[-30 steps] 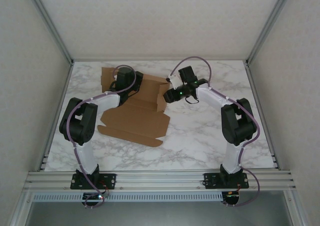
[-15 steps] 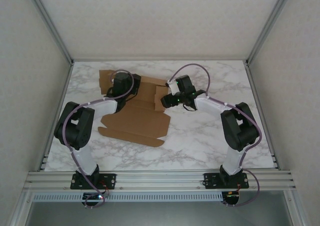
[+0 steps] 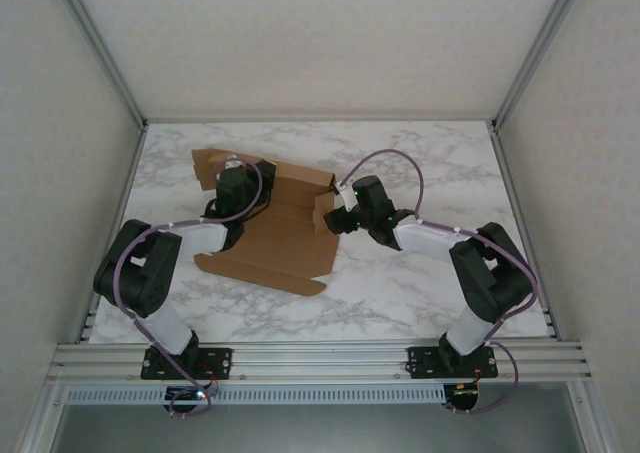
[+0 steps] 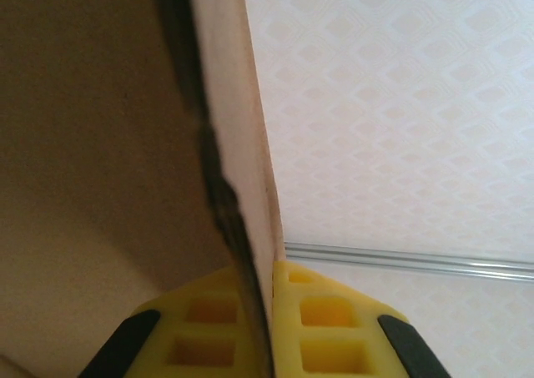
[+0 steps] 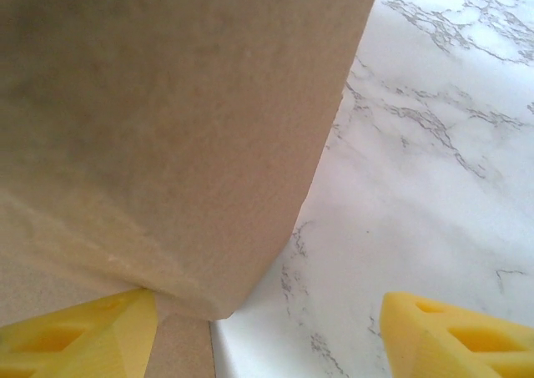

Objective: Fold the paper box

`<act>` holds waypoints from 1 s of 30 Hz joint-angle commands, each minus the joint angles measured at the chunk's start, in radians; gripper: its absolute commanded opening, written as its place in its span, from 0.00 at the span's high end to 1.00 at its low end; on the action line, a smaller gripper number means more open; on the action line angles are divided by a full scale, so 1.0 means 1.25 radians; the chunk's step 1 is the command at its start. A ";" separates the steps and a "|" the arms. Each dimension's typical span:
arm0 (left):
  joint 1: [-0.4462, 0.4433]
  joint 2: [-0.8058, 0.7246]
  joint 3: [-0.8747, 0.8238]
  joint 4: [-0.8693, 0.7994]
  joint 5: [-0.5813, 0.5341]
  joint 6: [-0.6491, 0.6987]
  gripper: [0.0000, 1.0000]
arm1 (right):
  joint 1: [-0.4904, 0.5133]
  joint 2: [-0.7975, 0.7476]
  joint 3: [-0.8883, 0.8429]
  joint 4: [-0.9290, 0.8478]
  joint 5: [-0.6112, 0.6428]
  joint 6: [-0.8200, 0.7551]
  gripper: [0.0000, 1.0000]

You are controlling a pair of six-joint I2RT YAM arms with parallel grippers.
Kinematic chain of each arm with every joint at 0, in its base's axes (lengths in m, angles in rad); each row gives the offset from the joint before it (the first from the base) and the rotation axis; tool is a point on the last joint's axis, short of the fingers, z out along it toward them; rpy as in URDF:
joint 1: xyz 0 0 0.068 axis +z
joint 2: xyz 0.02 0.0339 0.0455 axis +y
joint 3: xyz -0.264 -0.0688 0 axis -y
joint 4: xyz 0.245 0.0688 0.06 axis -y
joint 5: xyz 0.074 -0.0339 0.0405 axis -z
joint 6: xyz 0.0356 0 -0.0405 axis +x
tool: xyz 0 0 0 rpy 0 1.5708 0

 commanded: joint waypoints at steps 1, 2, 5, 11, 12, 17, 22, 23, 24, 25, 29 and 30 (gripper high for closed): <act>-0.009 -0.018 -0.036 -0.022 -0.005 0.012 1.00 | 0.007 -0.026 -0.020 0.089 0.042 -0.014 0.28; -0.009 -0.019 -0.041 -0.020 -0.005 0.010 1.00 | 0.011 -0.023 -0.018 0.095 0.047 -0.015 0.28; -0.011 -0.018 -0.046 -0.019 -0.004 0.008 1.00 | 0.022 -0.005 0.006 0.092 0.079 -0.019 0.28; -0.015 -0.026 -0.047 -0.027 -0.008 0.008 1.00 | 0.044 0.042 0.050 0.081 0.221 0.000 0.30; -0.016 -0.025 -0.047 -0.027 -0.009 0.010 1.00 | 0.046 0.048 0.054 0.082 0.239 0.002 0.31; -0.020 -0.025 -0.055 -0.031 -0.014 0.005 1.00 | 0.061 0.067 0.059 0.102 0.302 0.024 0.28; -0.024 -0.019 -0.056 -0.031 -0.011 0.004 1.00 | 0.068 0.083 0.059 0.154 0.338 0.027 0.25; -0.024 -0.019 -0.056 -0.033 -0.011 0.004 1.00 | 0.068 0.085 0.062 0.162 0.349 0.024 0.25; -0.024 -0.020 -0.056 -0.035 -0.011 0.004 1.00 | 0.068 0.085 0.063 0.172 0.357 0.023 0.25; -0.024 -0.019 -0.055 -0.040 -0.012 0.004 1.00 | 0.068 0.086 0.063 0.184 0.357 0.019 0.25; -0.025 -0.012 -0.041 -0.061 -0.010 0.005 1.00 | 0.068 0.103 0.092 0.187 0.359 0.004 0.24; -0.025 -0.009 -0.035 -0.068 -0.010 0.004 1.00 | 0.067 0.107 0.099 0.191 0.363 0.002 0.24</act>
